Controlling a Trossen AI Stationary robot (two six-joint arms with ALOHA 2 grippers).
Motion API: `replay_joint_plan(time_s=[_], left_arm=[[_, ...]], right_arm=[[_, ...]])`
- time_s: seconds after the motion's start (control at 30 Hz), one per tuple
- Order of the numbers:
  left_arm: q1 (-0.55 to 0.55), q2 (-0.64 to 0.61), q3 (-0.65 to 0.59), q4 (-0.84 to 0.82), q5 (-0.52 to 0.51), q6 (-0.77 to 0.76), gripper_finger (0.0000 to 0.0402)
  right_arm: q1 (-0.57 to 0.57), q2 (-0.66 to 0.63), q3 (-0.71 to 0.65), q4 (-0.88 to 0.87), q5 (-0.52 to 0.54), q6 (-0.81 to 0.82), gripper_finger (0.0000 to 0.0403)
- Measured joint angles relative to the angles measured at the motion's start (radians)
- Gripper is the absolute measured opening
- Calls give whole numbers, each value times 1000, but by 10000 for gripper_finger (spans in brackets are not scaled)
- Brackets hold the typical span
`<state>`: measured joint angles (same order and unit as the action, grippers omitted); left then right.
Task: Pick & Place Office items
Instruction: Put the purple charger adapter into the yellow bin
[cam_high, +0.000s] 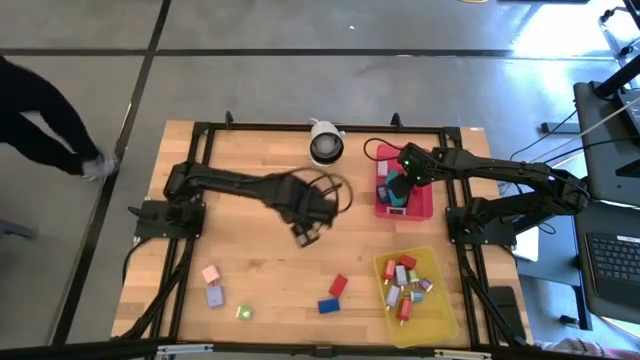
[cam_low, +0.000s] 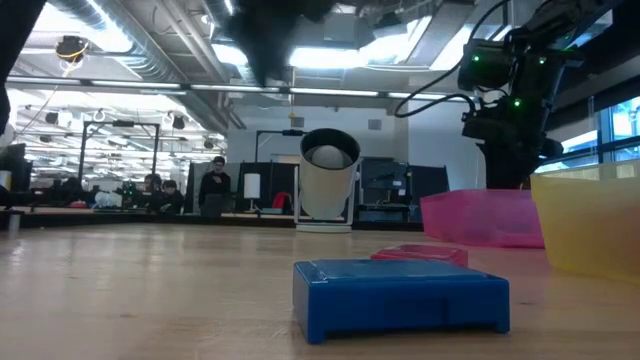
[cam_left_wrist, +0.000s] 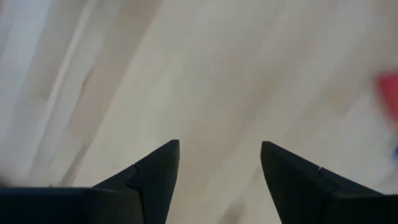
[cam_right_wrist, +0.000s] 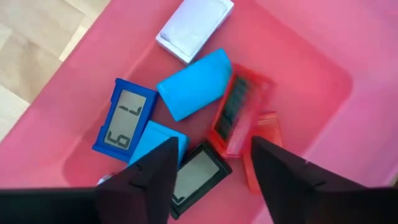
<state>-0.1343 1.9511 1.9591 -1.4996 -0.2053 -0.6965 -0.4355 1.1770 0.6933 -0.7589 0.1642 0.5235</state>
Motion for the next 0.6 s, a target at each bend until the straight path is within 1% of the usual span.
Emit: replay_joint_plan(time_s=[0.07,0.1,0.17,0.27,0.47,0.6], left_arm=[[-44,-12,0,-83,3,-23,222],[-63,-19,-8,-76,7,-40,222],[-108,-44,-32,-53,56,-82,227],[-164,-52,-37,-69,84,-146,238],[-250,-49,-39,-72,151,-234,271],[-300,-49,-39,-71,179,-359,289]], right_arm=[[0,0,0,0,1,25,224],[0,0,0,0,1,37,232],[0,0,0,2,1,55,245],[0,0,0,8,2,71,260],[0,0,0,30,-9,104,274],[0,0,0,29,-39,125,277]])
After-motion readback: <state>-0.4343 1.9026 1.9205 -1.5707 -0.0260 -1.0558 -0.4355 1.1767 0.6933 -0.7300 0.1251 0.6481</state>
